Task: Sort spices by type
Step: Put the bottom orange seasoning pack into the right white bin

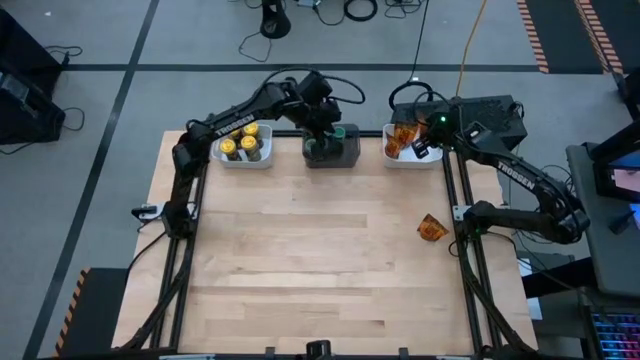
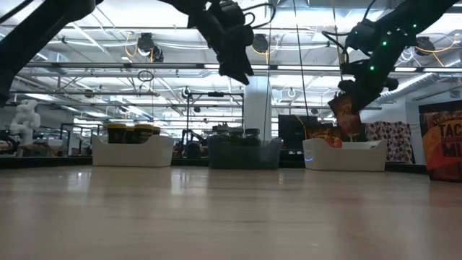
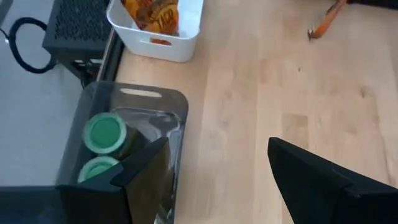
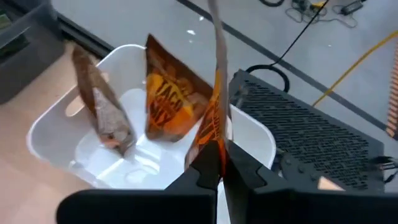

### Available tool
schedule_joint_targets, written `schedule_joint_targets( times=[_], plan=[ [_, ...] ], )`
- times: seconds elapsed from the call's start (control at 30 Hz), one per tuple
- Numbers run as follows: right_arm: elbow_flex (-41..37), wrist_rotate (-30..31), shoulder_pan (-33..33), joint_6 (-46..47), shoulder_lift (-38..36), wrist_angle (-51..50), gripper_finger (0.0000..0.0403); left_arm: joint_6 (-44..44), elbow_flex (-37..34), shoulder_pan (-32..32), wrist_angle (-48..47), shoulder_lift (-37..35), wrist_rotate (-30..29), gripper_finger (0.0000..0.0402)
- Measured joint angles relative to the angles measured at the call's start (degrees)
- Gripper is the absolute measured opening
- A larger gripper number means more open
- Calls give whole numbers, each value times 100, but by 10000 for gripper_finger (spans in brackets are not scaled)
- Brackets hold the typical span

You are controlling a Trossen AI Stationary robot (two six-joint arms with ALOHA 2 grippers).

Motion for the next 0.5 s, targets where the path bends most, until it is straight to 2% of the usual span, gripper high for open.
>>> schedule_joint_targets(
  times=[0.3, 0.5],
  plan=[
    [-23, 425, 114, -114, 484, -64, 0, 159, -504, -66, 188, -359, 9, 277],
    [-328, 523, 0, -61, 976, 562, 0, 242, -986, -81, 541, -857, 50, 277]
  ],
)
